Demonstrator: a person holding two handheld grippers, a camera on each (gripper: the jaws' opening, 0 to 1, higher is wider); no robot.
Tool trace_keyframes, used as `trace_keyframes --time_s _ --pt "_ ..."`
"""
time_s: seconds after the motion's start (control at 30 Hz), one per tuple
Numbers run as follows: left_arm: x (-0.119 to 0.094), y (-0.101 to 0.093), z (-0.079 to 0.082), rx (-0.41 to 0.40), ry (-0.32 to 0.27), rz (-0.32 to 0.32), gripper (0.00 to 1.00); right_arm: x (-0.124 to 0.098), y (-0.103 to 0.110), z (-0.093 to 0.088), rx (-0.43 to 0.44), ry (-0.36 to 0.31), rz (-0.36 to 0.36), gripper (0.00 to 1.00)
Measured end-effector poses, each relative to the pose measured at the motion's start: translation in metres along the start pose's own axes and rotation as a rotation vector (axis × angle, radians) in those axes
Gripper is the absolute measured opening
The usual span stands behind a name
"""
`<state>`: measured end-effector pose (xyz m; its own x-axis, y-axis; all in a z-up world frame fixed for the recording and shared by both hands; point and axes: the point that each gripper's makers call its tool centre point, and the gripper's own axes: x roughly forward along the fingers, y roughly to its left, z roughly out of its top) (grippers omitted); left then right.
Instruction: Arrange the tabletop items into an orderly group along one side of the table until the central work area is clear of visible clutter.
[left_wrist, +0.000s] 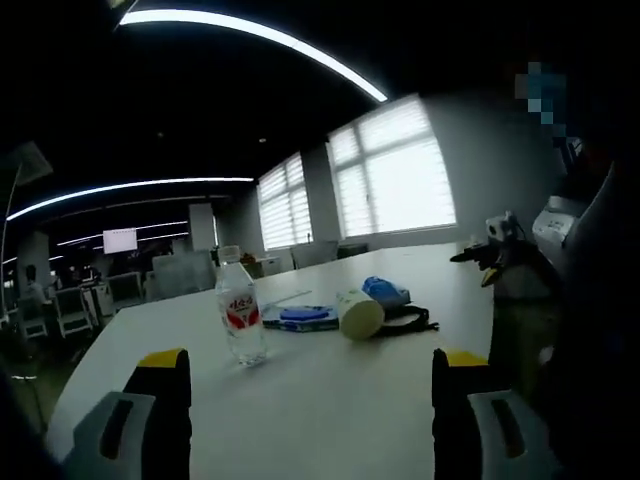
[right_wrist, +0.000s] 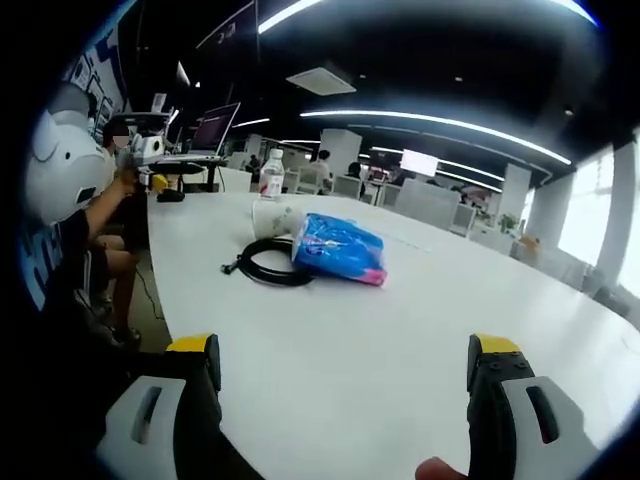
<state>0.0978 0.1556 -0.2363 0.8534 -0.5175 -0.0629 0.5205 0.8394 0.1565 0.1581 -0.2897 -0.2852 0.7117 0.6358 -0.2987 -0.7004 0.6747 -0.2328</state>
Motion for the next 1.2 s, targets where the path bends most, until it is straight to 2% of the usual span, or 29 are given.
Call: trace_keyframes --time_s 0.1,0.17,0.33,0.4,0.57,0.77,0.87,1.1,1.2 --pt "-0.001 -0.001 -0.004 0.003 0.010 0.001 1.00 0.000 0.000 0.000 0.004 0.001 -0.003 1.00" --pt "-0.002 -0.001 -0.006 0.005 0.015 0.000 1.00 0.003 0.000 -0.004 0.001 0.027 -0.010 1.00" --pt "-0.002 -0.006 -0.010 -0.001 0.019 -0.007 1.00 0.005 0.006 0.003 0.015 -0.016 0.019 1.00" --pt "-0.003 -0.006 -0.017 0.007 0.050 -0.002 1.00 0.006 0.007 0.007 -0.021 -0.020 0.016 1.00" --pt "-0.007 -0.006 -0.017 -0.002 0.028 -0.001 1.00 0.011 0.014 0.011 -0.042 0.029 0.041 0.83" --pt "-0.008 -0.008 -0.021 -0.003 0.040 -0.002 1.00 0.030 0.027 0.036 -0.068 -0.022 0.069 0.81" --pt "-0.008 -0.009 -0.021 0.004 0.030 0.002 1.00 0.041 0.034 0.041 -0.084 -0.011 0.101 0.72" --pt "-0.009 -0.009 -0.021 -0.003 0.029 0.004 1.00 0.061 0.044 0.060 -0.097 -0.033 0.132 0.63" --pt "-0.006 -0.016 -0.022 -0.001 0.032 -0.018 1.00 0.071 0.052 0.070 -0.119 -0.045 0.144 0.58"
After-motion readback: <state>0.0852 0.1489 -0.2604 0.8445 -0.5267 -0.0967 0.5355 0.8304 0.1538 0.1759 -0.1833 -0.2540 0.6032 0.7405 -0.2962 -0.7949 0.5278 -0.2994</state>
